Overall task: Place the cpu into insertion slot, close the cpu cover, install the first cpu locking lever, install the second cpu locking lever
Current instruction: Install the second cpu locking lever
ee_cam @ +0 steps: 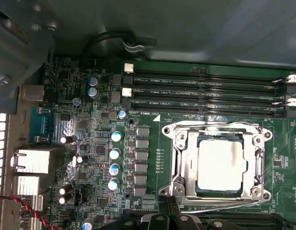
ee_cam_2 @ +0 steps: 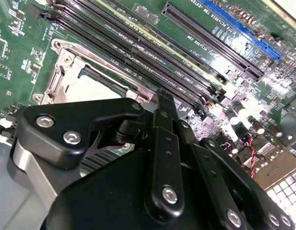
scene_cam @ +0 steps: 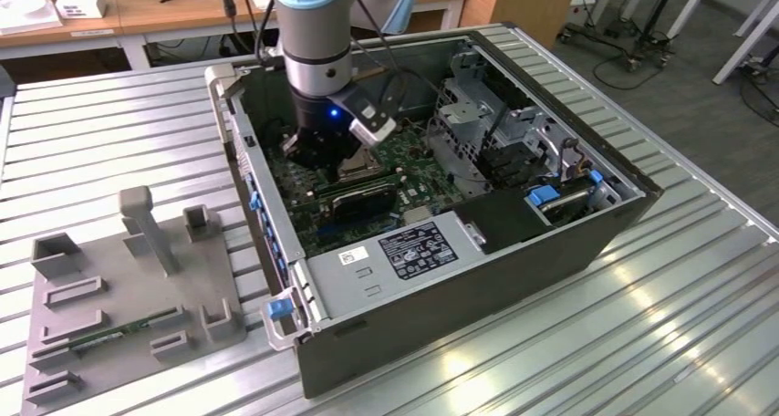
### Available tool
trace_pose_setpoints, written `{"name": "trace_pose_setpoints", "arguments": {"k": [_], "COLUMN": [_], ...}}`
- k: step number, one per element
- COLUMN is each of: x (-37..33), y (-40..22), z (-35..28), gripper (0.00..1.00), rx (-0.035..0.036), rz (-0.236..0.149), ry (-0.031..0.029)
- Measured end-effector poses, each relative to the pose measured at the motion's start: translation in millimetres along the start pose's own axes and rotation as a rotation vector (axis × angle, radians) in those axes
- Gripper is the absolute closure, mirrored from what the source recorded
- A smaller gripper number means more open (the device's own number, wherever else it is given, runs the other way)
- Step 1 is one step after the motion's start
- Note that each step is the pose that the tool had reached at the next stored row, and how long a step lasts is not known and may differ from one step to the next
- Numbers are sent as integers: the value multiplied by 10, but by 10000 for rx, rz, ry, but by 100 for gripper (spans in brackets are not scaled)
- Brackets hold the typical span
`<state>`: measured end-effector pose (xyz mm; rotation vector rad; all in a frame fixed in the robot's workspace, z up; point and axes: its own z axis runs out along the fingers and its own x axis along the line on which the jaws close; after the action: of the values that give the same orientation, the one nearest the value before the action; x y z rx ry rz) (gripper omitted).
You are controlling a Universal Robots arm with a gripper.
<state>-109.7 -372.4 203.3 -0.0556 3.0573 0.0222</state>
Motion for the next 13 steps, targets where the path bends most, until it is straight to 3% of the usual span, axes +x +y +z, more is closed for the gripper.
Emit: {"name": "trace_pose_setpoints", "arguments": {"k": [5,10,13], "x": [8,11,14], "y": [-10,-15,-19], "z": [22,33,38], "gripper": [89,89,89], "rx": [-67,-315,-393], "rz": [6,25,32], "ry": [-13,-121,-156]}}
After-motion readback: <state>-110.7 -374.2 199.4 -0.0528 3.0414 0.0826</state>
